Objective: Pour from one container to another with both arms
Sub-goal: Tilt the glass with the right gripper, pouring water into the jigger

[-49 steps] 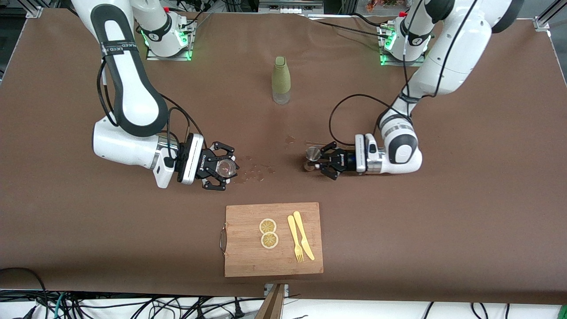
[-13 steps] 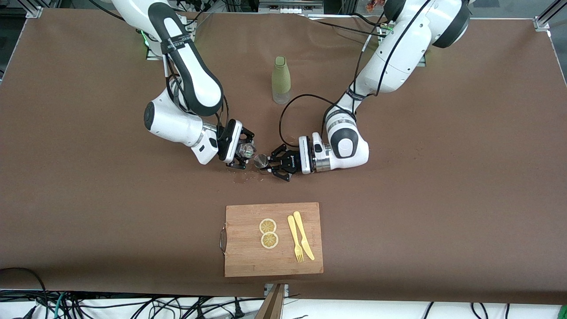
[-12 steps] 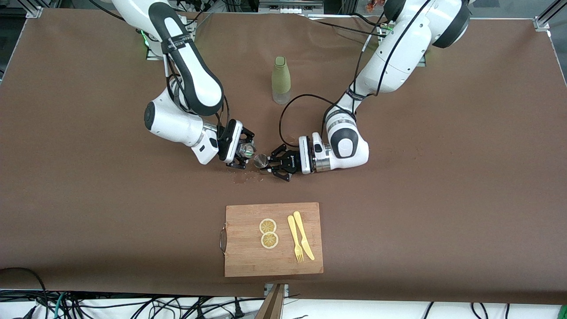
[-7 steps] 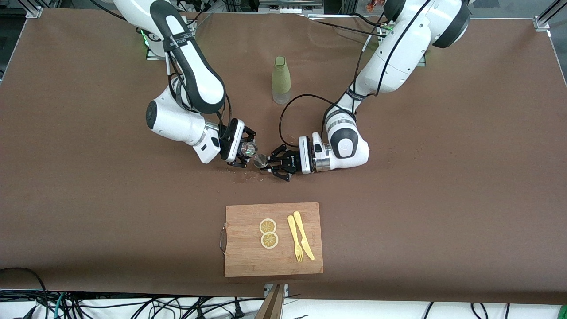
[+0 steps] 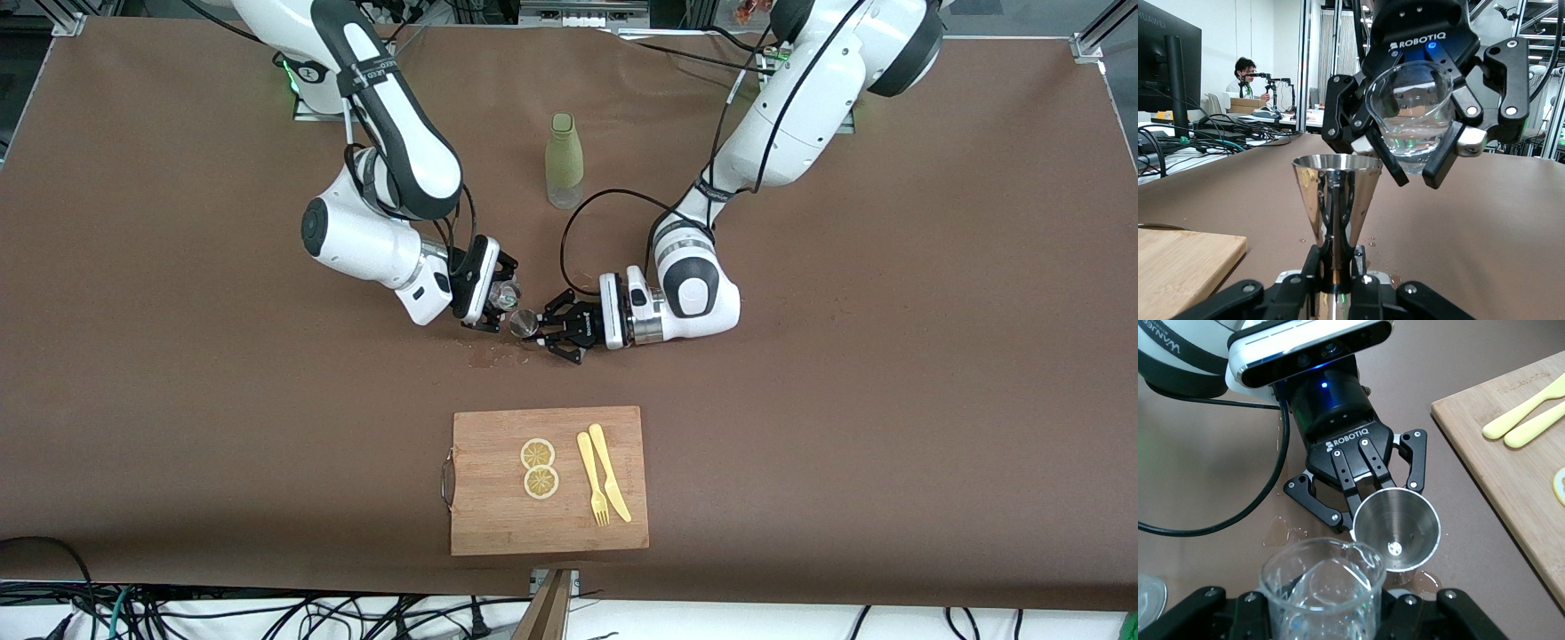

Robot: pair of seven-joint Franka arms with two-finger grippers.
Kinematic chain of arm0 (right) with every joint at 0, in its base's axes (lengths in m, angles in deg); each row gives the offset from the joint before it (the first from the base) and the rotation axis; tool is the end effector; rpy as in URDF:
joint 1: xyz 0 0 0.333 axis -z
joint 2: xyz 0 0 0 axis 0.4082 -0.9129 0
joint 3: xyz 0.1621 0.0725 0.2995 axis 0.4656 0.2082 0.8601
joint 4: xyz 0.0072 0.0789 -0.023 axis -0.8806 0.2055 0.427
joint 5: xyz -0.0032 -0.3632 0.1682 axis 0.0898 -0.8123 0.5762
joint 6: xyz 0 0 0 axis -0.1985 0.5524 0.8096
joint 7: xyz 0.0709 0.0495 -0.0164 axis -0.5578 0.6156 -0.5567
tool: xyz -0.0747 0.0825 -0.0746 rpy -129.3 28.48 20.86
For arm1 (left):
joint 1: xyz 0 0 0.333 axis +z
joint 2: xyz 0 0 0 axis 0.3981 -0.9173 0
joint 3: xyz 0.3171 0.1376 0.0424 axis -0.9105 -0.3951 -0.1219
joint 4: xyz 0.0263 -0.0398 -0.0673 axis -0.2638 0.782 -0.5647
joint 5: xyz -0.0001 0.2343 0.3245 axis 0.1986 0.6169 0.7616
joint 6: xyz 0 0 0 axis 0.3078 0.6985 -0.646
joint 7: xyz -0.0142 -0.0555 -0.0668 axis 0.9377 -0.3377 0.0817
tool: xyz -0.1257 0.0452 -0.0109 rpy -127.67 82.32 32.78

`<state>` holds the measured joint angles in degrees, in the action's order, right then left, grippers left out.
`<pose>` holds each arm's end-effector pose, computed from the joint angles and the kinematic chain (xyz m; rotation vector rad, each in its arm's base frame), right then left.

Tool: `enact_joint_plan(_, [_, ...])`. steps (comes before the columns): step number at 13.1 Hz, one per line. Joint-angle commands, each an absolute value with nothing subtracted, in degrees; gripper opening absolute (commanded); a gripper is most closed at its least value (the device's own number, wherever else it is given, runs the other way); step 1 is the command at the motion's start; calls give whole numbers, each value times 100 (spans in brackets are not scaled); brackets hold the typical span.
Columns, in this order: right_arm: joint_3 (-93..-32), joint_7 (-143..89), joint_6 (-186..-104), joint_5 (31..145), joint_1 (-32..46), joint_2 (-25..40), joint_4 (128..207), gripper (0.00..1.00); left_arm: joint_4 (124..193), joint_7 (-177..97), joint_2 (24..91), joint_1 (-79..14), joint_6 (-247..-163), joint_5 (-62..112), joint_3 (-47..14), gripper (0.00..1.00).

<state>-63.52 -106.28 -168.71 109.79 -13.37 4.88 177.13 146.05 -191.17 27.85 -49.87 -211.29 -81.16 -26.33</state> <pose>0.5628 0.3617 0.2767 -2.0861 -1.4915 -0.4916 0.5980 -0.4599 0.1162 1.4414 -1.1615 1.1756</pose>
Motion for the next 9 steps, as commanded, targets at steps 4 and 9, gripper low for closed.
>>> enact_joint_plan(4, [-5956,-10437,-16918,10752,-922,667,17764,22,14462,-19398,2728,-5070,-21330,-8386,-2624,0])
enact_joint_plan(9, [-5850,-9910,-16918,10234,-781,694,17676,22,14462,-19398,2728,-5062,-21330,-8394,-2624,0])
